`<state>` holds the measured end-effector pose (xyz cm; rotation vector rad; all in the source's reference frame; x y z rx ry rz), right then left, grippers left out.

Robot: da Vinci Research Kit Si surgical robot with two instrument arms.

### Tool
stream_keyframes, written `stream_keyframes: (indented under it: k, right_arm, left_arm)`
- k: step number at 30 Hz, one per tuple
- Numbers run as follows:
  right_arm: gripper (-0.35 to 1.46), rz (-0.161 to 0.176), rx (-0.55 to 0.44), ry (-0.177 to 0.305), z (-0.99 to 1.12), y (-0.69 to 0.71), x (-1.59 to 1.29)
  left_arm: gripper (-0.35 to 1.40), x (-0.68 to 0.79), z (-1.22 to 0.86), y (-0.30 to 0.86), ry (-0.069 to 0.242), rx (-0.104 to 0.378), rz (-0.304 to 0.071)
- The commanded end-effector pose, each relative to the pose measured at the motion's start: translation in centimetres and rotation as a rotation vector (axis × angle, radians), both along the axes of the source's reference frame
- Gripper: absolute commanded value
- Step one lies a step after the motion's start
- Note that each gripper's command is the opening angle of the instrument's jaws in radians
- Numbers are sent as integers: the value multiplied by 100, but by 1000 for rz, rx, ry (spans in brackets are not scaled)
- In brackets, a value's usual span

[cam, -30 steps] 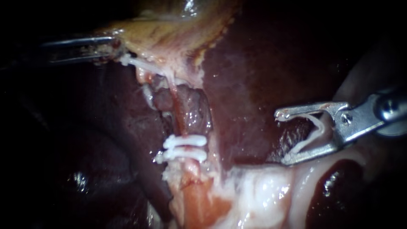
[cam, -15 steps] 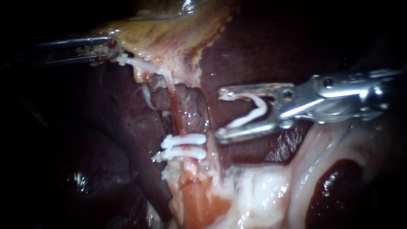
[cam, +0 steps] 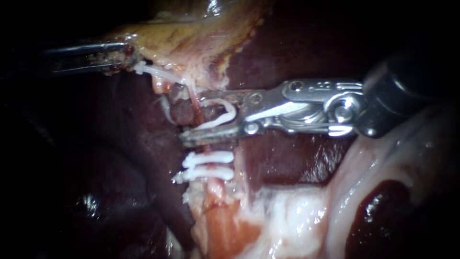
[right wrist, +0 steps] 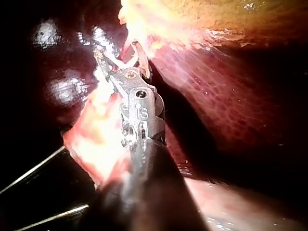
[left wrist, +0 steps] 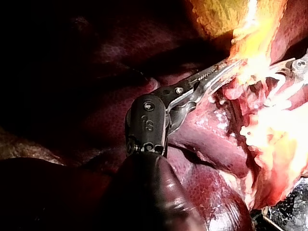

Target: Clipping third clip right tube

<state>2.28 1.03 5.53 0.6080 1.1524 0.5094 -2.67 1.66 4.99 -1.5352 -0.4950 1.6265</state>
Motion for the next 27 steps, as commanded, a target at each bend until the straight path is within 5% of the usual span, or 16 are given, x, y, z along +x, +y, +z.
stream_keyframes:
  k: [1, 8, 13, 20, 23, 27]
  right_arm:
    - [50, 8, 12, 26, -2, 1, 4]
    - [50, 26, 86, 146, -26, 3, 12]
    - [49, 27, 99, 172, -52, 8, 12]
    - [43, 29, 107, 186, -63, 13, 7]
    - [34, 27, 107, 187, -63, 13, 2]
    - [0, 26, 115, 188, -65, 15, -5]
  left_arm:
    - [-35, 0, 1, 0, 0, 0, 0]
    - [-35, -1, 1, 0, 0, 0, 0]
    - [-35, -1, 1, 0, 0, 0, 0]
    - [-35, -1, 1, 0, 0, 0, 0]
    - [-35, -2, 1, 0, 0, 0, 0]
    - [-35, -2, 1, 0, 2, 0, -3]
